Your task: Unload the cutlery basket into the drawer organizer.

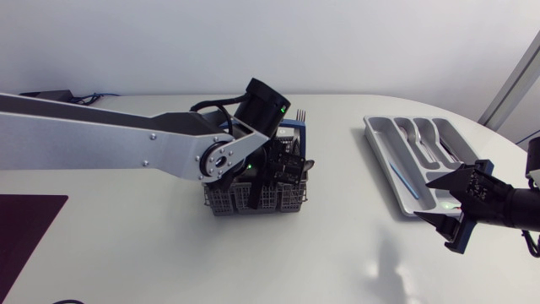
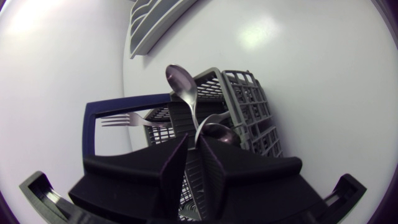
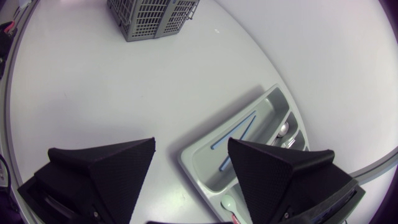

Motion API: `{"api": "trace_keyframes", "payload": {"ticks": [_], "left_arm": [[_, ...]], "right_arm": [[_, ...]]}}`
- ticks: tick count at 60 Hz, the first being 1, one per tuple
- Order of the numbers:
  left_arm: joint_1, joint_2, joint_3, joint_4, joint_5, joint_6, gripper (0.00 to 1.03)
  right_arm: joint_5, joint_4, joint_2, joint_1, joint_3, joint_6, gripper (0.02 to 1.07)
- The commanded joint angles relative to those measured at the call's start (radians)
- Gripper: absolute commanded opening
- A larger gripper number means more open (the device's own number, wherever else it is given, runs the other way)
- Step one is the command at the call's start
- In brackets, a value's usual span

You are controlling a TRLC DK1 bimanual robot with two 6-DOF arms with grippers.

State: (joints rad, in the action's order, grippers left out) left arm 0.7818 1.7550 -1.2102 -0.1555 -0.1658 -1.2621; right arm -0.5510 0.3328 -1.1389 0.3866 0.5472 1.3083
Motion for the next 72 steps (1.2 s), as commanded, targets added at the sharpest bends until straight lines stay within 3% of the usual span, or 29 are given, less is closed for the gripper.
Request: {"api": "trace_keyframes", "payload": {"ticks": [1, 46, 72], "left_arm": [[0.004, 0.028, 0.029, 0.005, -0.003, -0.045, 0.07], [0.005, -0.154, 0.044, -0.018, -0.047, -0.094, 0.04], [0.033, -0.339, -0.028, -0.197, -0.051, -0.069, 0.04]], "right_arm": [[-0.009, -0.001, 0.01, -0.003, -0.035, -0.007, 0.86], [-0.009, 0.043, 0.13, -0.04, -0.078, -0.038, 0.86], [0.002, 0.126, 0.275, -0.111, -0.081, -0.107, 0.86]]}}
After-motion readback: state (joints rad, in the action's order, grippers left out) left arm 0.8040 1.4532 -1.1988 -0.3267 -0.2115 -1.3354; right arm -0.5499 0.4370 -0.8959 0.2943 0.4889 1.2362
